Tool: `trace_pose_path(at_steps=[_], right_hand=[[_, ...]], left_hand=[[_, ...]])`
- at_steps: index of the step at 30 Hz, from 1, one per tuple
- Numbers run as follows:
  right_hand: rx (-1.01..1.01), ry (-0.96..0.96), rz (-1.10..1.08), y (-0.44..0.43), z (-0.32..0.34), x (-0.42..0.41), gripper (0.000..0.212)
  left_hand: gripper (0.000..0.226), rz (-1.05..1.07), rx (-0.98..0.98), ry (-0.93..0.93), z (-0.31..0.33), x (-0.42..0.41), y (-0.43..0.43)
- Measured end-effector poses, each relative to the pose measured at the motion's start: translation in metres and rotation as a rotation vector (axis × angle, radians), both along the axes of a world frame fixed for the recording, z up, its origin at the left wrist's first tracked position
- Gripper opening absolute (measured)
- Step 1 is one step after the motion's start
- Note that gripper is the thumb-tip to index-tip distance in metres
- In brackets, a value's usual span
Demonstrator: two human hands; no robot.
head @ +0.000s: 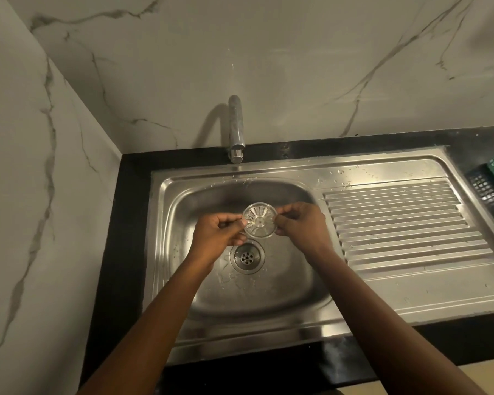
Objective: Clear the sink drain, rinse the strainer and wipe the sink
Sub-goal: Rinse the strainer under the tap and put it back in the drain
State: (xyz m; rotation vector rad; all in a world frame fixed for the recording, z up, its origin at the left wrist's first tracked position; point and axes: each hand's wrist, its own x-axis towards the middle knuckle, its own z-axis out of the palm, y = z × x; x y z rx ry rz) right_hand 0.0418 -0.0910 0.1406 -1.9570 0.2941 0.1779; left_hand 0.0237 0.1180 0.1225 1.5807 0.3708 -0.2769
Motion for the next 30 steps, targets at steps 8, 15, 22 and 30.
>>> trace_pose_path(at_steps=[8, 15, 22, 30], right_hand=[[-0.147, -0.056, 0.219, 0.011, 0.013, -0.007, 0.010], [-0.416, 0.129, 0.198, 0.014, -0.031, -0.027, 0.027], [-0.469, 0.061, 0.096, 0.004, -0.036, -0.038, 0.035], [-0.066, 0.127, 0.030, -0.020, -0.024, -0.046, 0.013]], left_hand=[[0.016, -0.012, 0.014, -0.056, 0.000, -0.008, 0.012], [0.013, 0.087, 0.017, -0.053, -0.011, -0.018, 0.029], [0.010, 0.074, 0.066, -0.005, -0.026, -0.030, 0.031], [0.011, 0.042, 0.070, -0.018, -0.020, -0.036, 0.002]])
